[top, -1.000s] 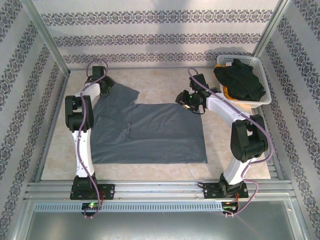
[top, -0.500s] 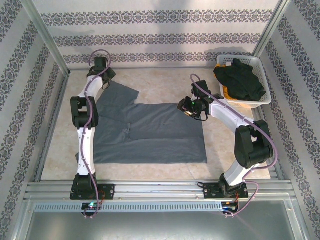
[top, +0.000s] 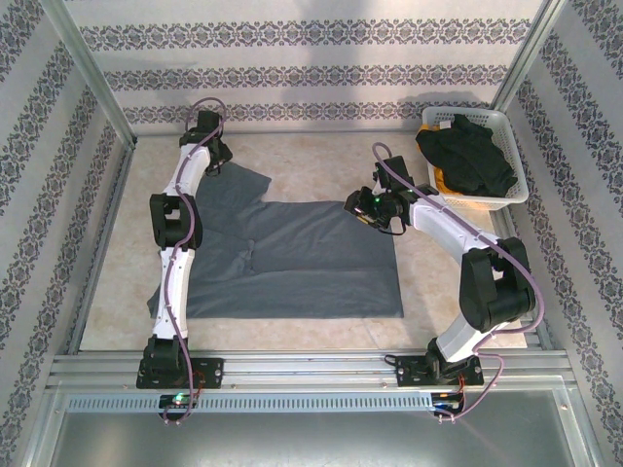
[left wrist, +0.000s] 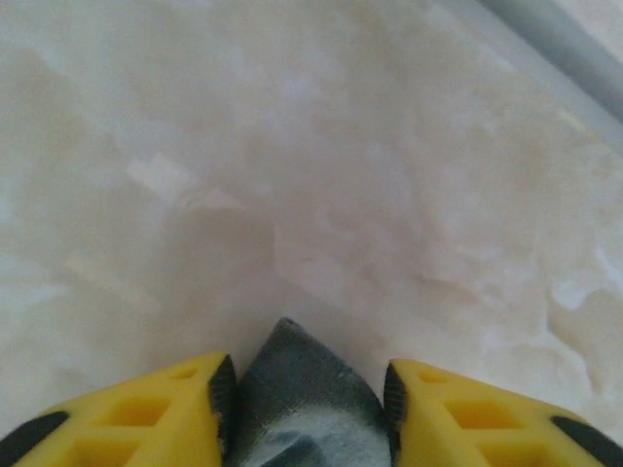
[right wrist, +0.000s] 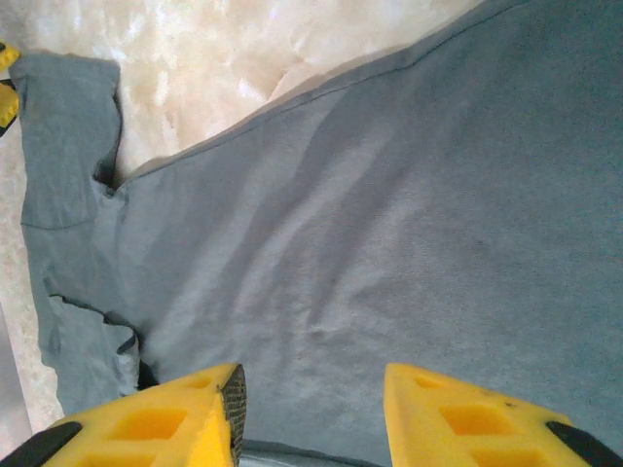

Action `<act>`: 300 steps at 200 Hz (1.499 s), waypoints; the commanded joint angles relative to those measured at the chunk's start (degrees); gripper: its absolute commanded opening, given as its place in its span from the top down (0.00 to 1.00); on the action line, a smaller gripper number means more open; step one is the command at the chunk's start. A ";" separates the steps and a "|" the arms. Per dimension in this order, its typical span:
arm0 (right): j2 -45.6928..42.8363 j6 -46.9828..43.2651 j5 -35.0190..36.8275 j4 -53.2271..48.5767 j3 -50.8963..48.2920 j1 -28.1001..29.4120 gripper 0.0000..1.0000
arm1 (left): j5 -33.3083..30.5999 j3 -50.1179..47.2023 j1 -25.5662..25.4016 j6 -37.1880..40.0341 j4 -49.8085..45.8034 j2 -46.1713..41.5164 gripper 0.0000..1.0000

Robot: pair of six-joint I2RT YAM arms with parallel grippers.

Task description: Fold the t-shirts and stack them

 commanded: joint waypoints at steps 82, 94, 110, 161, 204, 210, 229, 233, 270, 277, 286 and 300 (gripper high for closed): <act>-0.15 2.97 7.91 2.99 0.41 -3.55 0.59 | -0.54 0.30 -3.13 1.63 -17.35 -3.70 1.00; 0.69 4.76 13.00 1.11 1.45 -3.50 0.59 | -1.18 -1.31 -3.74 1.61 -16.49 -6.69 1.00; 2.67 7.15 17.59 -0.14 2.69 -3.88 0.59 | -0.86 -5.31 -4.63 0.84 -14.76 -10.78 1.00; 16.26 7.18 19.30 -5.78 15.31 -7.31 0.56 | 2.87 -18.56 -4.84 -1.09 -9.37 -21.33 1.00; 25.86 5.21 19.95 -13.05 24.82 -8.33 0.56 | 6.99 -26.39 -4.56 -0.83 -6.39 -27.75 1.00; 26.44 5.35 20.07 -13.25 25.11 -8.39 0.56 | 7.17 -27.36 -4.57 -0.91 -6.12 -28.58 1.00; 28.58 6.25 19.62 -14.25 26.69 -8.73 0.56 | 7.70 -30.52 -4.24 -1.10 -4.80 -31.00 1.00; 28.98 6.27 19.56 -14.41 27.05 -8.79 0.56 | 7.90 -31.02 -4.18 -1.17 -4.55 -31.44 1.00; 32.23 5.84 20.26 -18.50 30.81 -8.23 0.56 | 9.32 -33.71 -3.77 -0.75 -4.25 -33.87 1.00; 32.47 5.85 20.58 -18.84 30.83 -8.14 0.57 | 9.30 -34.01 -3.70 -0.75 -4.16 -34.29 1.00; 32.61 5.95 20.82 -18.69 30.43 -8.05 0.56 | 9.28 -34.35 -3.68 -0.67 -4.08 -34.80 1.00; 32.95 5.93 20.86 -18.25 30.18 -8.13 0.57 | 9.36 -34.46 -3.61 -0.41 -4.14 -35.29 1.00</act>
